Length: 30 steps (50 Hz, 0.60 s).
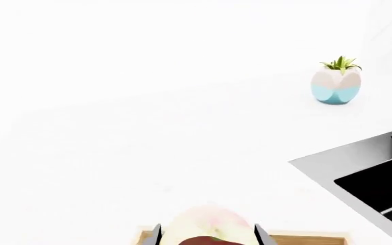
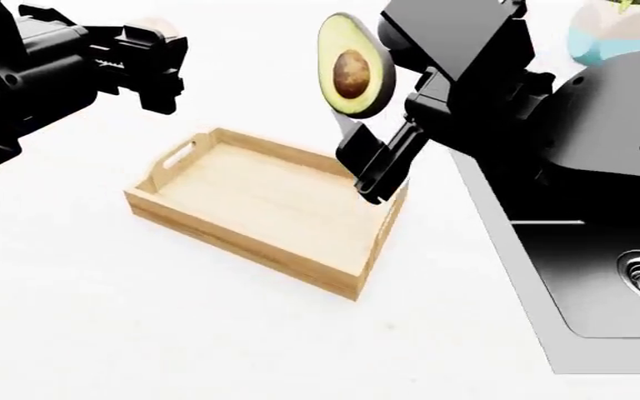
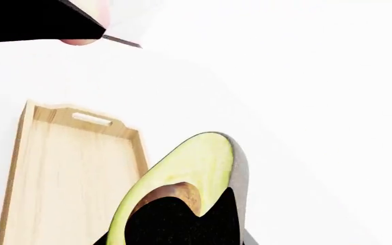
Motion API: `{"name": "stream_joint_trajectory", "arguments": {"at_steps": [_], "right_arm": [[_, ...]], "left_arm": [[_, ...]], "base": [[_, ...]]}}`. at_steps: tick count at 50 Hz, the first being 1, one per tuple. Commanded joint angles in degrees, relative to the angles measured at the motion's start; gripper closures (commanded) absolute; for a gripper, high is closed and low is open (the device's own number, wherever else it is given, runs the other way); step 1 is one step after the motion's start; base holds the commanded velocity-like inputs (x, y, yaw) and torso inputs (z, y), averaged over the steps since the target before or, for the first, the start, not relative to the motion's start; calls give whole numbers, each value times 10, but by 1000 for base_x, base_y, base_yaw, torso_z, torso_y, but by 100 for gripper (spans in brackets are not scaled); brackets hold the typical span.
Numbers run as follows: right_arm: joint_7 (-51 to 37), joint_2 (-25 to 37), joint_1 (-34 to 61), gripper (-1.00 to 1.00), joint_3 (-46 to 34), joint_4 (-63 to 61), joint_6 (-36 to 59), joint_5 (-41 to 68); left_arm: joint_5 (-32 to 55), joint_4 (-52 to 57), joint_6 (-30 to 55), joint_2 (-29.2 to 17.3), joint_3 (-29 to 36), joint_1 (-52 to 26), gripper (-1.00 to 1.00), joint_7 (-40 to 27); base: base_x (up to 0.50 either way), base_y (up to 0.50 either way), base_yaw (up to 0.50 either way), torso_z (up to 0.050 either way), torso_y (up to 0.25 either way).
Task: Pick up the fruits and vegetables and place them in the sink. Turn on the sink faucet to wash them. Then turn the sink off and put them in the tray.
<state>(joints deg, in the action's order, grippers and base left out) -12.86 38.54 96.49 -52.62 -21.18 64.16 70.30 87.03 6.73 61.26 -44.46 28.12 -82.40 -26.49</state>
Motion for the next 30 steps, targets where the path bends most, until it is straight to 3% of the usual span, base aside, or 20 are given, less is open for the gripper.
{"name": "stream_joint_trajectory", "arguments": {"at_steps": [1, 4, 13, 16, 23, 30], "right_arm": [[4, -7, -5, 100, 3, 10, -7, -7], [8, -6, -12, 100, 10, 12, -11, 9], [2, -40, -2, 100, 11, 113, 41, 79], [58, -77, 25, 100, -6, 216, 76, 99], [260, -174, 56, 100, -125, 450, 81, 2], [313, -188, 15, 100, -214, 434, 79, -47]], "left_arm": [[3, 0, -4, 4, 1, 2, 100, -5], [3, 0, -6, 5, 1, 3, 100, -4], [1, 0, -12, 9, 2, 8, 100, -2], [-2, -2, -16, 13, 2, 9, 100, 1], [-10, -11, -24, 16, 3, 8, 100, 14], [-27, -27, -32, 26, 10, 7, 100, 33]], "base": [[500, 402, 0, 0, 0], [500, 185, 0, 0, 0], [0, 0, 0, 0, 2], [0, 0, 0, 0, 0], [0, 0, 0, 0, 0], [0, 0, 0, 0, 0]]}}
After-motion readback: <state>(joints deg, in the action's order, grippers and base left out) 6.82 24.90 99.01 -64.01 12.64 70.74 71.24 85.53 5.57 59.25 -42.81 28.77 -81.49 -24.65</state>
